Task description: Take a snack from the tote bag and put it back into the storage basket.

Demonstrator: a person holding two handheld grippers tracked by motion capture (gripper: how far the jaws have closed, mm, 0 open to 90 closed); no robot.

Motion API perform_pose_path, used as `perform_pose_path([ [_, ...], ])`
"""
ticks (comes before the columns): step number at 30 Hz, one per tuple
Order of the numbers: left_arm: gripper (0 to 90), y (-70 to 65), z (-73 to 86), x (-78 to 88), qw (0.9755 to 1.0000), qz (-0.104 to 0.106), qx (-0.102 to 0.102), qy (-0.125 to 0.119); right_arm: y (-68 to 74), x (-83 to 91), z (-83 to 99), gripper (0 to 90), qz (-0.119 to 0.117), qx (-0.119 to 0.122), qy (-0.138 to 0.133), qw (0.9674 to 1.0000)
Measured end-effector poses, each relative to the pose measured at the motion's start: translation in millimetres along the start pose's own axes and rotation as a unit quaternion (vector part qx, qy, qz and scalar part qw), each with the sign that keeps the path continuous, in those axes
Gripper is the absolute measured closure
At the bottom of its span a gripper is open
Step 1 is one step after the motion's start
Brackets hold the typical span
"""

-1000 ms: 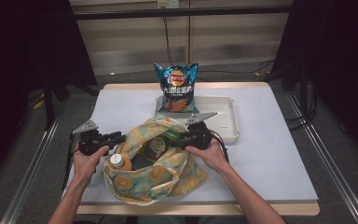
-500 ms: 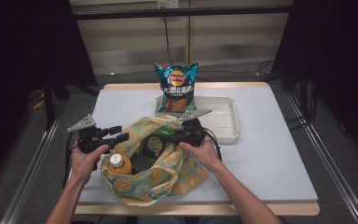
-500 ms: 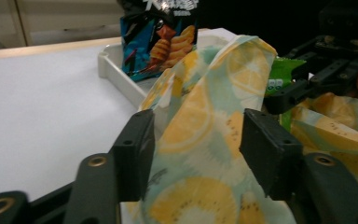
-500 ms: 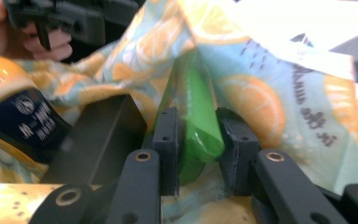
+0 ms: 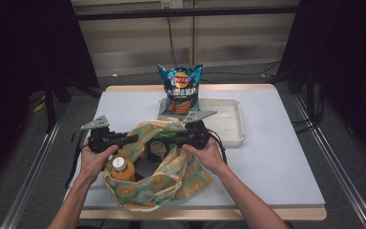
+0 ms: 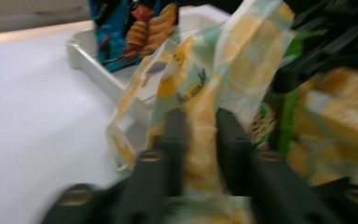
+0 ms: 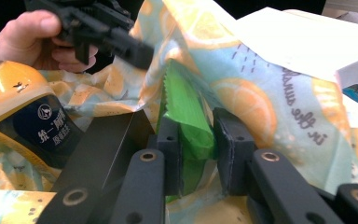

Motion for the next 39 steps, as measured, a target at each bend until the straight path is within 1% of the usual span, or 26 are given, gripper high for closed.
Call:
perform_pose_path([
  [1,85.8,0.6,-1.8,2.0,1.0000,0.006,0.001,-0.003,0.0,0.4,0.2,73.8,-0.001,0.000,-0.001,1.0000],
  [2,87.1,0.2,-2.8,3.0,0.9999,0.008,0.002,-0.006,0.0,0.8,0.5,73.6,-0.002,0.001,-0.002,1.0000],
  [3,87.2,0.2,-4.2,4.4,0.9999,0.003,0.002,-0.012,0.2,1.1,0.6,73.3,-0.003,0.002,-0.002,1.0000],
  [4,87.9,0.7,-5.0,5.3,0.9997,0.006,0.007,-0.022,0.3,1.3,0.6,72.6,-0.003,0.005,-0.001,1.0000],
  [6,88.5,2.6,-6.1,5.9,0.9996,-0.004,0.010,-0.026,1.9,1.9,-0.8,72.2,-0.001,0.008,0.000,1.0000],
  [7,88.6,3.9,-6.1,5.3,0.9995,0.000,0.015,-0.029,2.6,1.9,-1.7,71.5,-0.001,0.008,0.001,1.0000],
  [8,88.7,4.5,-6.2,5.0,0.9992,0.000,0.019,-0.034,3.1,2.0,-2.5,70.9,-0.001,0.008,-0.001,1.0000],
  [10,88.7,5.0,-6.4,4.2,0.9992,0.004,0.018,-0.034,3.7,2.9,-3.8,70.9,0.001,0.012,-0.004,0.9999],
  [11,88.7,5.9,-6.3,4.5,0.9994,0.000,0.017,-0.029,3.7,3.6,-4.2,70.3,0.004,0.012,-0.007,0.9999],
  [12,88.7,7.2,-5.7,4.5,0.9993,0.000,0.018,-0.032,3.6,5.4,-4.8,69.7,0.003,0.011,-0.014,0.9998],
  [14,88.7,12.5,-2.1,5.3,0.9987,0.000,0.033,-0.040,4.7,8.9,-5.7,70.2,0.005,0.016,-0.023,0.9996],
  [15,88.7,15.8,0.5,5.0,0.9986,-0.004,0.038,-0.037,5.2,10.1,-6.0,72.7,0.004,0.018,-0.026,0.9995],
  [16,88.7,17.0,2.1,4.3,0.9985,-0.005,0.042,-0.036,6.3,11.5,-6.5,79.1,0.000,0.020,-0.028,0.9994],
  [18,88.7,18.9,3.6,4.5,0.9984,-0.010,0.044,-0.034,8.2,12.1,-6.5,81.2,0.001,0.027,-0.022,0.9994],
  [20,88.7,19.8,3.3,6.0,0.9982,-0.009,0.046,-0.037,8.8,11.2,-5.8,79.5,0.000,0.028,-0.018,0.9995],
  [21,88.7,19.7,3.0,6.4,0.9983,-0.008,0.045,-0.037,8.4,10.5,-5.3,77.3,-0.003,0.025,-0.016,0.9996],
  [22,88.7,19.7,2.8,6.9,0.9982,-0.012,0.045,-0.038,8.2,8.9,-4.7,76.7,-0.010,0.023,-0.011,0.9996],
  [23,88.7,20.4,3.0,7.1,0.9981,-0.013,0.046,-0.038,8.6,6.9,-4.1,75.9,-0.008,0.027,-0.006,0.9996],
  [25,88.7,20.3,3.4,6.4,0.9981,-0.015,0.047,-0.037,9.3,2.6,-3.5,73.0,-0.013,0.025,0.003,0.9996],
  [28,88.7,21.3,4.2,5.2,0.9979,-0.017,0.050,-0.036,10.6,-0.9,-3.7,69.7,-0.017,0.026,0.009,0.9995],
  [29,88.7,21.8,4.8,4.3,0.9979,-0.021,0.052,-0.034,11.2,-2.5,-3.6,70.9,-0.017,0.028,0.013,0.9994],
  [30,88.7,22.4,5.9,4.1,0.9980,-0.023,0.050,-0.029,13.5,-3.7,-3.3,71.4,-0.004,0.036,0.013,0.9993],
  [32,88.7,24.4,9.9,2.9,0.9976,-0.026,0.058,-0.027,16.3,-4.7,-3.2,71.9,-0.004,0.041,0.013,0.9991],
  [34,88.7,26.1,12.7,3.0,0.9976,-0.030,0.059,-0.021,18.7,-4.0,-3.2,73.0,0.007,0.050,0.013,0.9986],
  [36,88.7,27.6,14.7,3.5,0.9972,-0.031,0.065,-0.018,19.8,-3.1,-3.4,74.6,0.005,0.048,0.010,0.9988],
  [39,88.6,32.5,20.0,2.2,0.9965,-0.039,0.073,-0.010,21.4,0.9,-5.6,74.7,0.000,0.051,0.006,0.9987],
])
Point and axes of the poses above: each handheld gripper's, and its own axes: x roughly backward along the jaws, z roughly out of its underside, y roughly to its left, the point moved 1 cm from there along -x, roughly forward along the jaws
